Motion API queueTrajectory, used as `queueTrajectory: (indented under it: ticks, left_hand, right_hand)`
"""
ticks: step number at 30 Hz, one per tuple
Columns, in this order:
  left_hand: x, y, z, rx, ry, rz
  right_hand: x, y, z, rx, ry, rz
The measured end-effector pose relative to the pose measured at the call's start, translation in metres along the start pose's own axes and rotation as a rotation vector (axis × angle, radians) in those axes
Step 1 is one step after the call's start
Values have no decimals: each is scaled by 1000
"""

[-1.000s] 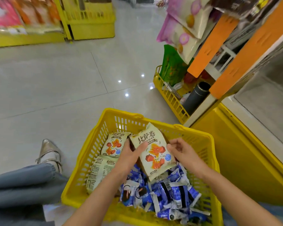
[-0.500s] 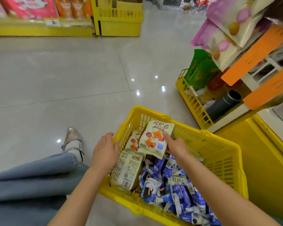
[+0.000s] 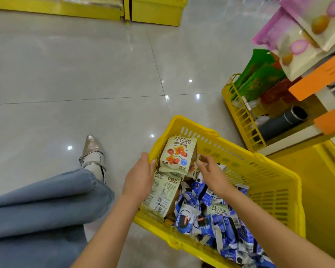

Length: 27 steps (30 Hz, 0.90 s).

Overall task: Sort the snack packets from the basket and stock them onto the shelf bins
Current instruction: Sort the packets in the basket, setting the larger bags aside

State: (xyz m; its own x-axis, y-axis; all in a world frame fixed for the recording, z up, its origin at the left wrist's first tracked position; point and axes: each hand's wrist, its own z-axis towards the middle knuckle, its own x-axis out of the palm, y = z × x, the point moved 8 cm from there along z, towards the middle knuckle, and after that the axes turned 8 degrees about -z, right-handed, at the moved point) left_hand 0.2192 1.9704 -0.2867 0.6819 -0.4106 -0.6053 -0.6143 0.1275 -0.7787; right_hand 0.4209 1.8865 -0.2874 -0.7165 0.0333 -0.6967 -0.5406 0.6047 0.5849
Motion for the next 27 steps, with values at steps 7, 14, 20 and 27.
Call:
queueTrajectory:
  ticks: [7, 14, 20, 27]
  left_hand:
    - [-13, -13, -14, 22, -197, 77]
    - [-3, -11, -17, -47, -143, 64]
    - [1, 2, -10, -60, -91, 91]
    - [1, 5, -8, -101, -121, 42]
  right_hand:
    - [-29, -97, -54, 66, 110, -169]
    - [-21, -157, -66, 227, 183, -207]
    - [13, -157, -40, 155, 443, -259]
    - [24, -178, -16, 251, 453, -158]
